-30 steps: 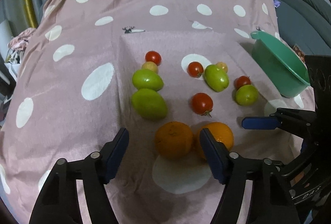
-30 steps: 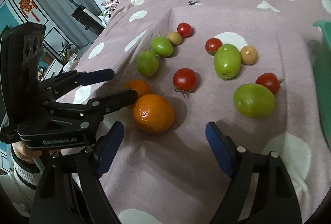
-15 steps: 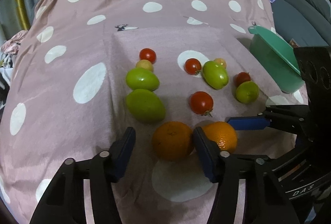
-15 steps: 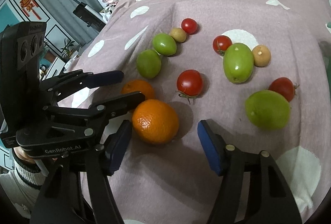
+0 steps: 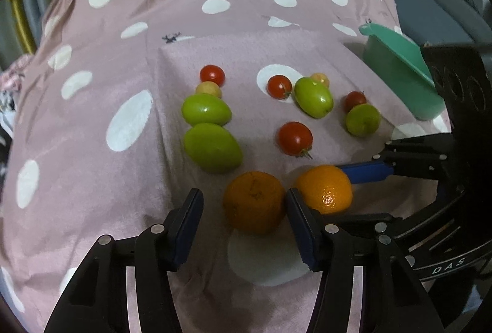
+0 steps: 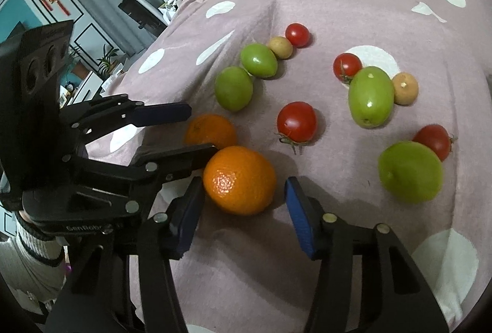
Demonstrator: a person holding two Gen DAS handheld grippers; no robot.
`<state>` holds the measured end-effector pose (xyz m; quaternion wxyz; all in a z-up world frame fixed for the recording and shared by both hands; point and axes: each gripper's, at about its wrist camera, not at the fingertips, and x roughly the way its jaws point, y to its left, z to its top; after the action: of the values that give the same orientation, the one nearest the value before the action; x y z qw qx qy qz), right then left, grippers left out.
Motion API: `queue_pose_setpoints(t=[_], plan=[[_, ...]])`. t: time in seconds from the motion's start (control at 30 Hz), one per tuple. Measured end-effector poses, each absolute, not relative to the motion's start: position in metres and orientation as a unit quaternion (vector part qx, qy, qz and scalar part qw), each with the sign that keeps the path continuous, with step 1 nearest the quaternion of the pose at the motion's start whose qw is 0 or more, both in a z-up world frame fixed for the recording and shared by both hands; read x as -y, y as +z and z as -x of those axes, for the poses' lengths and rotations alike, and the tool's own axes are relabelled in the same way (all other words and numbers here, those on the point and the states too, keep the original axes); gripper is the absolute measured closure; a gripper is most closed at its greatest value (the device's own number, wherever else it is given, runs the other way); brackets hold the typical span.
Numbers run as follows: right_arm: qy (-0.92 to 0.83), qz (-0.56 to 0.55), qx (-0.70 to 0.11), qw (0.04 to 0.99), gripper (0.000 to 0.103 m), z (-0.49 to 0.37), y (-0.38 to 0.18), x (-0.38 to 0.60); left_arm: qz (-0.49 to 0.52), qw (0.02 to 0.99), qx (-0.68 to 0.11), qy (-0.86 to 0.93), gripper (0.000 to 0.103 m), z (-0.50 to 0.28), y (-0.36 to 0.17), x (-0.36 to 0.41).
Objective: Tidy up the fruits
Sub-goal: 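Grasp one orange with the left gripper while the right gripper grasps the other orange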
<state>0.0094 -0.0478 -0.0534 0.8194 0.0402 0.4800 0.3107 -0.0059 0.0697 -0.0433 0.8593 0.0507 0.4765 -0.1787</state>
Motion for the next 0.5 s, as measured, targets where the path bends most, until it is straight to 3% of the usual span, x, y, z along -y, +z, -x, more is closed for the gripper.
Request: queue_pose_setpoints(t=[0.1,0.23,0.5], plan=[[0.313,-0.039,-0.478,0.820,0.055,-0.012,-0.053,0.046,-0.048,0.856,-0.482,-0.180,0.047,0.001,-0.048,-0.069],[0.312,-0.044,-0.475,0.821,0.056,-0.010,-0.054,0.048,-0.054,0.849,-0.493,-0.184,0.057,-0.002,-0.055,-0.065],[0.303,-0.066,-0.471,0.825,0.056,-0.007,-0.055,0.058,-0.037,0.858,-0.486,-0.162,0.058,-0.003,-0.057,-0.066]])
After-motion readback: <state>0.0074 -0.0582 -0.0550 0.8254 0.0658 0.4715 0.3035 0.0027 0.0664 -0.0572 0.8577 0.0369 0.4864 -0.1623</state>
